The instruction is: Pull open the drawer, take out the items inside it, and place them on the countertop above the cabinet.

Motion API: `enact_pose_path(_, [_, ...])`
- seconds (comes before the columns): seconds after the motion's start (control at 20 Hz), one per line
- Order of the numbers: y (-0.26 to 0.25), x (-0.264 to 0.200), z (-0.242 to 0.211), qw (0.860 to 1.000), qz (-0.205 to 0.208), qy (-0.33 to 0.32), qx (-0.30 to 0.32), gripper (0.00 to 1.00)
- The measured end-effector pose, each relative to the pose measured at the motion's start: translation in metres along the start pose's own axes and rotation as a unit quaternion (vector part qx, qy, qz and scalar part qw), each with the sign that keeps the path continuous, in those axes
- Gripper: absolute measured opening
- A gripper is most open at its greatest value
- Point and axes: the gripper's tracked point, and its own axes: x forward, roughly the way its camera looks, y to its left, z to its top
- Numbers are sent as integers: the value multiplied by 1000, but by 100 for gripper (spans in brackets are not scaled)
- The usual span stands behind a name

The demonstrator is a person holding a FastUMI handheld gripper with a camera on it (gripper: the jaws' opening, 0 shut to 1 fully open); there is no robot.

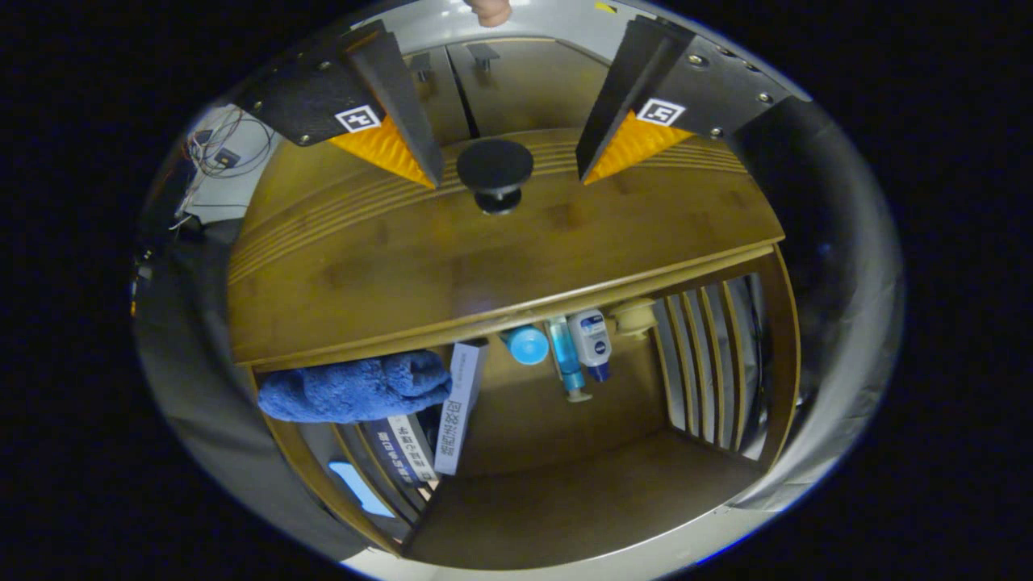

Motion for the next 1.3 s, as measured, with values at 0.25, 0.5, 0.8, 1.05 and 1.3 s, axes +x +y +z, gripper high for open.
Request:
enact_pose_path(0.25, [-16, -59, -43, 998, -22, 59, -1, 99])
enact_pose_path(0.5, [-26, -110, -48, 994, -24, 88, -56, 99])
enact_pose_path(0.8, [-29, -130, -16, 993, -20, 73, -92, 99])
enact_pose_path(1.05, [-17, -148, 46, 998, -17, 32, -50, 99])
enact_pose_path(1.3, [-21, -179, 117, 999, -23, -22, -24, 99])
